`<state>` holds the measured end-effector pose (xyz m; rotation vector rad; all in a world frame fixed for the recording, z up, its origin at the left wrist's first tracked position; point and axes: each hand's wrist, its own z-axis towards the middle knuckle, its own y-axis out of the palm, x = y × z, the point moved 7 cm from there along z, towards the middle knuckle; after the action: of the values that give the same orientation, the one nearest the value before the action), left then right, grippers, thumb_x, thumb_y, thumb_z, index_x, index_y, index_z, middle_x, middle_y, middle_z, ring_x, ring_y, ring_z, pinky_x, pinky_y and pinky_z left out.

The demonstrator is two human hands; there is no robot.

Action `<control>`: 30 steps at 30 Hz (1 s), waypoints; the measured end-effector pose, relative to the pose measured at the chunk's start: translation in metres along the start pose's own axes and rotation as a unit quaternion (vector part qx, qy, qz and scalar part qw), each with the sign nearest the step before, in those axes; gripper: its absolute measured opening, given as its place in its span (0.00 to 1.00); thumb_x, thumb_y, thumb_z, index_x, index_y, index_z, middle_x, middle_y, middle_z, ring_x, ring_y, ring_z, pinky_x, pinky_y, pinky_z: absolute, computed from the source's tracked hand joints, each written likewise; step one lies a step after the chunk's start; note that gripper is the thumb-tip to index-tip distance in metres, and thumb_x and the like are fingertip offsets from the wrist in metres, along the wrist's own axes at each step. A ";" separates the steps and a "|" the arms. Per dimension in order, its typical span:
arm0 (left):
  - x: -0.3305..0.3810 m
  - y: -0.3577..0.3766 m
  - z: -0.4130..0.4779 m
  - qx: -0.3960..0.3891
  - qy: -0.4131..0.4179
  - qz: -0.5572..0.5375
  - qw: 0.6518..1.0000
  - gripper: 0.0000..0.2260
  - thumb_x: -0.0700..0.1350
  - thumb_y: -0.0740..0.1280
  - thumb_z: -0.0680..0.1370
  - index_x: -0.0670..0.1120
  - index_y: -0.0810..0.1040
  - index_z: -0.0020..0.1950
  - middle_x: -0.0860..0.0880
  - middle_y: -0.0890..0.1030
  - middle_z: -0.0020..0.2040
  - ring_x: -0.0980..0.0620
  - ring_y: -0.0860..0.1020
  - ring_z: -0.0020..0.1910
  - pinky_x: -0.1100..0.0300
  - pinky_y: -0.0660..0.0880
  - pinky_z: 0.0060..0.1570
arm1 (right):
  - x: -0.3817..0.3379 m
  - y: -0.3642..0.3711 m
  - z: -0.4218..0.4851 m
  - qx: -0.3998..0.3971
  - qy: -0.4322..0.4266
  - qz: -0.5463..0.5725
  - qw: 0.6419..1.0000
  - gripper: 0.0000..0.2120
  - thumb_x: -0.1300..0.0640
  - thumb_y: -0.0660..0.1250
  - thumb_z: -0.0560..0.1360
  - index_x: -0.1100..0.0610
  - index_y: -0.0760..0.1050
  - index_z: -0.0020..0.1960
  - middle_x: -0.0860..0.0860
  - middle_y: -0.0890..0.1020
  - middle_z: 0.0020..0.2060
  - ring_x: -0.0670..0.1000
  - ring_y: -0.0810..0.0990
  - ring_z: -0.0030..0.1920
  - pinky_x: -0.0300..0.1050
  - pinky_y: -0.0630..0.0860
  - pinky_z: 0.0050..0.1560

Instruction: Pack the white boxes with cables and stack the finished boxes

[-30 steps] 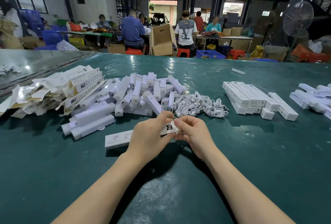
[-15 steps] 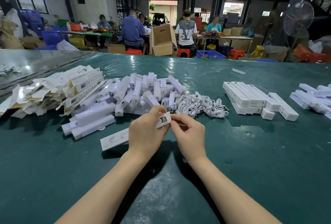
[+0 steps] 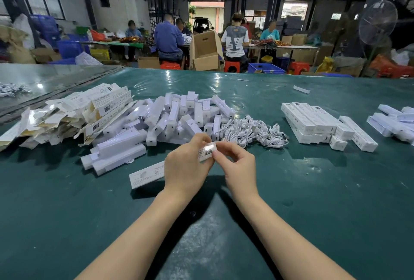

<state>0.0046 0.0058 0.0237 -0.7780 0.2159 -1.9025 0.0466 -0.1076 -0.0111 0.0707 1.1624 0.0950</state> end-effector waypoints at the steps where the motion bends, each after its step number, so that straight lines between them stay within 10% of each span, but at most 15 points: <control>1: -0.001 0.000 0.000 -0.001 -0.005 0.000 1.000 0.12 0.42 0.77 0.65 0.43 0.79 0.44 0.48 0.83 0.33 0.44 0.80 0.30 0.57 0.72 0.30 | 0.000 0.000 0.000 0.002 0.002 0.009 1.000 0.10 0.69 0.69 0.70 0.55 0.81 0.42 0.50 0.83 0.38 0.42 0.80 0.39 0.33 0.75 0.46; 8: 0.001 -0.001 -0.001 0.022 0.012 0.022 0.999 0.13 0.40 0.80 0.59 0.44 0.80 0.39 0.50 0.80 0.27 0.48 0.78 0.25 0.66 0.68 0.26 | -0.007 0.005 -0.007 0.028 -0.078 -0.093 0.992 0.09 0.67 0.68 0.72 0.60 0.82 0.50 0.45 0.80 0.41 0.39 0.77 0.44 0.30 0.71 0.51; 13: 0.001 -0.005 -0.002 0.048 0.012 -0.005 0.999 0.15 0.36 0.78 0.61 0.43 0.80 0.44 0.48 0.82 0.32 0.46 0.80 0.30 0.63 0.68 0.32 | 0.012 0.014 -0.006 -0.022 0.075 0.099 0.992 0.11 0.69 0.66 0.73 0.55 0.81 0.46 0.56 0.82 0.44 0.49 0.79 0.45 0.44 0.76 0.53; 19: -0.011 0.015 -0.003 -0.145 -0.029 0.000 0.989 0.15 0.52 0.67 0.74 0.51 0.73 0.59 0.54 0.81 0.52 0.47 0.78 0.49 0.58 0.69 0.43 | 0.021 -0.020 0.009 0.112 0.119 0.182 0.970 0.10 0.71 0.64 0.73 0.57 0.76 0.40 0.52 0.82 0.33 0.50 0.80 0.37 0.42 0.79 0.44; 23: -0.039 0.030 -0.014 -0.306 -0.090 0.035 0.947 0.13 0.59 0.58 0.77 0.51 0.75 0.44 0.53 0.77 0.40 0.47 0.74 0.43 0.56 0.68 0.38 | 0.025 -0.061 0.018 0.213 0.121 0.252 0.936 0.10 0.69 0.63 0.75 0.57 0.73 0.40 0.48 0.82 0.28 0.45 0.82 0.31 0.40 0.81 0.36; 30: -0.028 0.045 -0.025 -0.365 -0.084 -0.043 0.926 0.14 0.60 0.56 0.77 0.50 0.66 0.42 0.49 0.76 0.38 0.48 0.72 0.38 0.55 0.65 0.36 | 0.019 -0.050 0.025 0.132 0.087 0.209 0.965 0.11 0.67 0.61 0.77 0.50 0.70 0.48 0.49 0.80 0.38 0.45 0.81 0.34 0.42 0.81 0.36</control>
<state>0.0307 0.0045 -0.0283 -1.4559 0.8237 -1.8173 0.0793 -0.1550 -0.0236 0.5538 1.3177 0.3237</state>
